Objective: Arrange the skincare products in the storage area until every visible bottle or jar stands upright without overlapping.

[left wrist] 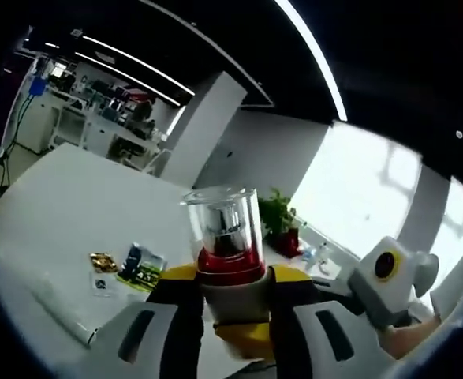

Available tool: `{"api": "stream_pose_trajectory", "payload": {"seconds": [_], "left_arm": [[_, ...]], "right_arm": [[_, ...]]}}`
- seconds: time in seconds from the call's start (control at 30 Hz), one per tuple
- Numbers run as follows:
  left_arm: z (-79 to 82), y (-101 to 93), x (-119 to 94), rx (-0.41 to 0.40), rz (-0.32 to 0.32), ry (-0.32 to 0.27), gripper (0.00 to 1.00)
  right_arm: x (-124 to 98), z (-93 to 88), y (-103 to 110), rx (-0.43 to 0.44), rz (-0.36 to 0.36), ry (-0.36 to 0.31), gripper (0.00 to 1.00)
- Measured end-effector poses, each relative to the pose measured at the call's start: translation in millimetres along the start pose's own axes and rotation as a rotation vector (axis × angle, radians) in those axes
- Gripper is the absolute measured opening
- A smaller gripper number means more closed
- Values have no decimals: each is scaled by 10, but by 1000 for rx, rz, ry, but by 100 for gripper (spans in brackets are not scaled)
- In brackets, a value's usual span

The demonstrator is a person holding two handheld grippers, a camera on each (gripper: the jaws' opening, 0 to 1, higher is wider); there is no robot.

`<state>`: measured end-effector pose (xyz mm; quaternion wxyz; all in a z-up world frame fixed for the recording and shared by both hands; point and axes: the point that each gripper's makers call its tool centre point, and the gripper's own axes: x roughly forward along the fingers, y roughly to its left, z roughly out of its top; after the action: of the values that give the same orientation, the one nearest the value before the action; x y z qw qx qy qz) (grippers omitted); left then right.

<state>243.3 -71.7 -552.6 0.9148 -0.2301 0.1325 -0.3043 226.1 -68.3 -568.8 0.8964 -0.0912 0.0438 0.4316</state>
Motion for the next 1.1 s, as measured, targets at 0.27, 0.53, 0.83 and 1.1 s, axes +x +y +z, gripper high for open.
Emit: {"api": "stream_pose_trajectory", "payload": {"seconds": [0.27,0.53,0.83,1.1], "left_arm": [[91,-204,47,23,-43,2,24],[147,-424,140,111,-124,12,24],[149,-706,220,233,-284,58,24],[61,-948,320,310,-410,112,24]], "right_arm": [[-101,127,-60,30,65,-57,29],[-187,192,-148,65,217,-98,31],[-309,252,-119,89,522,-66,36],[-430,235,-121,133,679,-49,36]]}}
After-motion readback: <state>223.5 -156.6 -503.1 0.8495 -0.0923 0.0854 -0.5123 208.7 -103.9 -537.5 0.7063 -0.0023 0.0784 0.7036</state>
